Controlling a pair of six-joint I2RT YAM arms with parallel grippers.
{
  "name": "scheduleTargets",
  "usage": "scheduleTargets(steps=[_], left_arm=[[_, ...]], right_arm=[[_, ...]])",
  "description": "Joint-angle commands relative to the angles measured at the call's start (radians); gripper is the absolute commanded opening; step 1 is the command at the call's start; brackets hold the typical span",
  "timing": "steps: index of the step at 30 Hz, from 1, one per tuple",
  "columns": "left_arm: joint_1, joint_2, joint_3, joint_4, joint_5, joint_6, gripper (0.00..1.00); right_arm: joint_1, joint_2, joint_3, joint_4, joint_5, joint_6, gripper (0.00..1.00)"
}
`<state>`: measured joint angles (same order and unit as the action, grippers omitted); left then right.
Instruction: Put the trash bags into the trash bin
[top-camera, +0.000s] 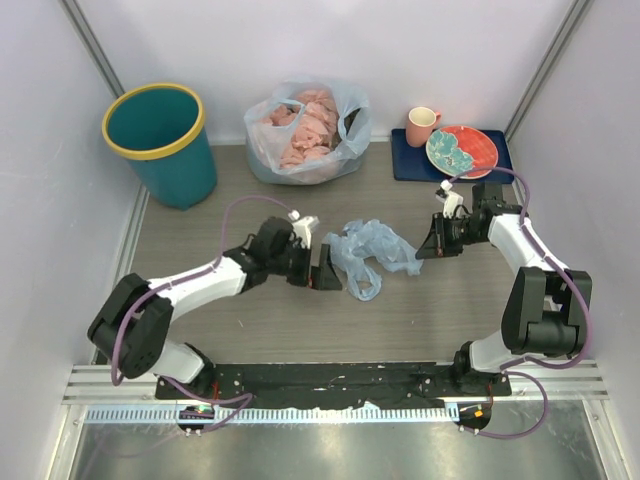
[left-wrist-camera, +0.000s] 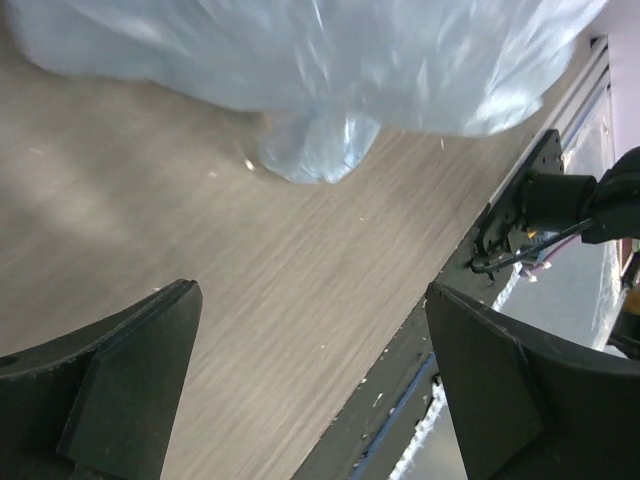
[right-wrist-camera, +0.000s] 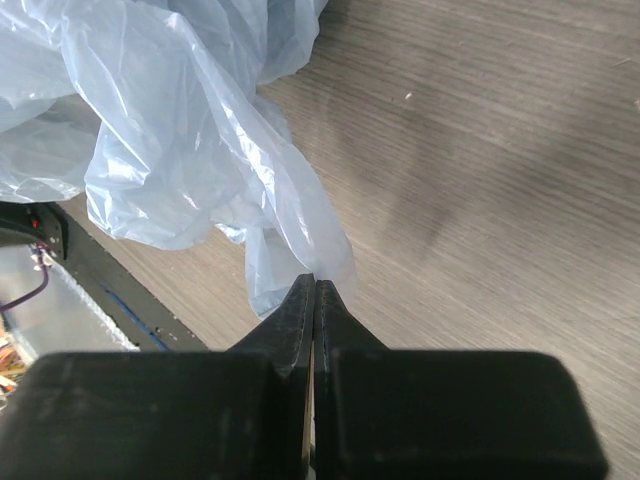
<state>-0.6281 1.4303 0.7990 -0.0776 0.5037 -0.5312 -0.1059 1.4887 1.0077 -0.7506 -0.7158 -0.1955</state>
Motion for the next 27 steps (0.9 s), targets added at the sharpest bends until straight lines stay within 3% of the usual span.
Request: scheduleTargets(steps=[1, 9, 12, 13, 14, 16, 19, 22, 23, 27], left_arm=[[-0.093, 0.065, -0.038, 0.26, -0.135, -0.196, 1.0], [-0.194, 0.295, 0.026, 0.432, -0.321, -0.294, 1.0], [-0.19, 0.351, 0.083, 0.359, -0.389, -0.264, 0.84], [-0.183, 0.354, 0.112, 0.293, -0.392, -0.244, 0.7], [-0.162, 0.354, 0.126, 0.259, -0.392, -0.23, 0.62], [-0.108, 0.328, 0.155, 0.168, -0.346, -0.172, 0.23], [-0.016, 0.253, 0.199, -0.087, -0.235, -0.051, 0.0], [0.054, 0.168, 0.305, -0.41, -0.161, 0.112, 0.0], [0.077, 0.154, 0.334, -0.482, -0.148, 0.242, 0.0], [0.087, 0.162, 0.5, -0.795, -0.129, 0.529, 0.0]], right_arm=[[0.005, -0.056, -0.015, 0.02, -0.069, 0.057, 0.01], [0.005, -0.073, -0.035, 0.033, -0.109, 0.097, 0.01], [0.003, -0.065, -0.024, 0.033, -0.088, 0.093, 0.01], [0.0, -0.064, -0.018, 0.022, -0.071, 0.085, 0.01], [-0.005, -0.067, -0.008, 0.014, -0.067, 0.064, 0.01], [-0.023, -0.082, 0.009, -0.01, -0.042, 0.039, 0.01], [-0.043, -0.096, 0.041, -0.033, 0.056, -0.008, 0.01], [-0.063, -0.111, 0.077, -0.05, 0.173, -0.091, 0.01], [-0.063, -0.113, 0.095, -0.058, 0.193, -0.111, 0.01], [-0.064, -0.105, 0.153, -0.075, 0.228, -0.165, 0.01]])
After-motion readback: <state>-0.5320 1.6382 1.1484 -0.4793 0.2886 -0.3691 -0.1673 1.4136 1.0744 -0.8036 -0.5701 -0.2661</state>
